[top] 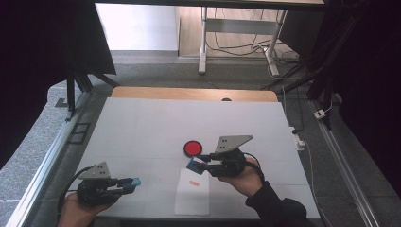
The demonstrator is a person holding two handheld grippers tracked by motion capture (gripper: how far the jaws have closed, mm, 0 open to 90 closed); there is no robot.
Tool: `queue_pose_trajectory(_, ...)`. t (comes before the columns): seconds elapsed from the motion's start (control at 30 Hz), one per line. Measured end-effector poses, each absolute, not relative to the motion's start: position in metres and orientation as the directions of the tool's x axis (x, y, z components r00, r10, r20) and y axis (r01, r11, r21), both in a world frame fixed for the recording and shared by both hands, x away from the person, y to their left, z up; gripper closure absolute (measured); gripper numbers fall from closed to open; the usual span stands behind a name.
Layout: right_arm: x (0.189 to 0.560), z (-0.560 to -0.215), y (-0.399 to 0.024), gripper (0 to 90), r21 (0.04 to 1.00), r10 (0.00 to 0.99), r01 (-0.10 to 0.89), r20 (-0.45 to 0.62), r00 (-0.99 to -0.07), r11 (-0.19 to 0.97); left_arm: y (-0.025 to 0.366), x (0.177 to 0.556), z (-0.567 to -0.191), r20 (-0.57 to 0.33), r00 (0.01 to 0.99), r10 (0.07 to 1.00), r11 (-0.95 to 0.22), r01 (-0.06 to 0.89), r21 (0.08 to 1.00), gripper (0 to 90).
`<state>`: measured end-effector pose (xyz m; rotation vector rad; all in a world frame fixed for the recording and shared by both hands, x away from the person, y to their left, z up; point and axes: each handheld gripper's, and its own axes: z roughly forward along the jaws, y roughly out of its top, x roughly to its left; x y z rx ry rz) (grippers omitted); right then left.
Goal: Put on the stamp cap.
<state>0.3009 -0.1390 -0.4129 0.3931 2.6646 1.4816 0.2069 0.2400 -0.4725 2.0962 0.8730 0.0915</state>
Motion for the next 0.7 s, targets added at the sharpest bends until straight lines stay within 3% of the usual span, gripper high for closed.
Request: queue_pose_trajectory(0.7,0.301,-0.408,-0.139,71.3,0.850,0.220,0.182,0.080,-0.972,0.494,0.192,0.248,-0.469,-0.228,0.881,0.414,-0.489,0.427,0.761,68.3)
